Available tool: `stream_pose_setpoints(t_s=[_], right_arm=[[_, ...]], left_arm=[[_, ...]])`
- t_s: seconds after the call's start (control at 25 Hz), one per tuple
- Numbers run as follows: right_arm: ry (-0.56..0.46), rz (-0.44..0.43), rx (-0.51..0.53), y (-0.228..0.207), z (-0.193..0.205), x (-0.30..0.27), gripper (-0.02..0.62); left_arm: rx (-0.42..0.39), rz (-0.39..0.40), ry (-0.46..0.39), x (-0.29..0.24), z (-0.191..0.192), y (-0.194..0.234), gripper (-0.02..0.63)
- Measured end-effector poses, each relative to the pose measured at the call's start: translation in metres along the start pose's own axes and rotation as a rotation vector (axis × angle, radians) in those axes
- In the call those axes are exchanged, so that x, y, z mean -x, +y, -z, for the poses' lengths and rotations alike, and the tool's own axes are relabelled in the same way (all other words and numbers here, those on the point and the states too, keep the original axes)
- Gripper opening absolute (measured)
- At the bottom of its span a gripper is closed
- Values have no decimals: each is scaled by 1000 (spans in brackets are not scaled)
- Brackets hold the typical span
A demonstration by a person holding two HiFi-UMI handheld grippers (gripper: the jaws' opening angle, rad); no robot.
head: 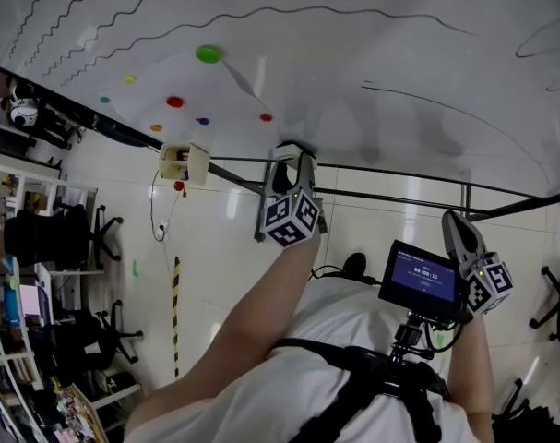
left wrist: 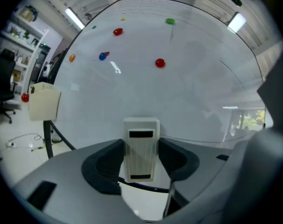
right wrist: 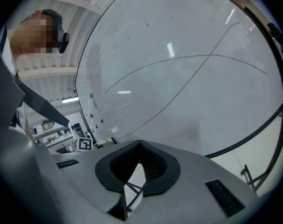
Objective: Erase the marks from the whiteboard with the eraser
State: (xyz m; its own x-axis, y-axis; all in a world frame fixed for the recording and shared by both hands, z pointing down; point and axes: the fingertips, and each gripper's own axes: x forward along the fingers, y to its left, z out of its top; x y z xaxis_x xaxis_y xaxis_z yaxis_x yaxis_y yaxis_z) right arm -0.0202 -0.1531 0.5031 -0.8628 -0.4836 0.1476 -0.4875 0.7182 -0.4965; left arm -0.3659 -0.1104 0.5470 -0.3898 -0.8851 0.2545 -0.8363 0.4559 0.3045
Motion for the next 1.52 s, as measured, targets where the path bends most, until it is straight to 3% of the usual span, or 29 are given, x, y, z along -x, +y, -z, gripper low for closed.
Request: stream_pose_setpoints(t_s=[0.08,0.16,0.52,0.72,1.0,1.2,1.52], right_arm=[[19,-21,6,-1,-2,-1,17],[23,-38,16,-7,-5,1,17],[48,-106,24,-44,-18,28,17],[35,-129,23,-55,-36,41,17],[26,-126,53,-44,-47,42,17],[47,-157,45,-104,-57,86,17],[46,-164,48,-110,-72,105,17]], left_arm=[[72,-30,-7,0,0,0,262],[90,-52,-14,2,-1,-3,262],[23,-50,-42,8,1,-52,262],[55,-67,-41,15,7,-80,262],[97,-72,-37,22,-2,-81,262],[105,-69,-40,20,28,-161,262],[103,6,-57,33,30,-198,262]])
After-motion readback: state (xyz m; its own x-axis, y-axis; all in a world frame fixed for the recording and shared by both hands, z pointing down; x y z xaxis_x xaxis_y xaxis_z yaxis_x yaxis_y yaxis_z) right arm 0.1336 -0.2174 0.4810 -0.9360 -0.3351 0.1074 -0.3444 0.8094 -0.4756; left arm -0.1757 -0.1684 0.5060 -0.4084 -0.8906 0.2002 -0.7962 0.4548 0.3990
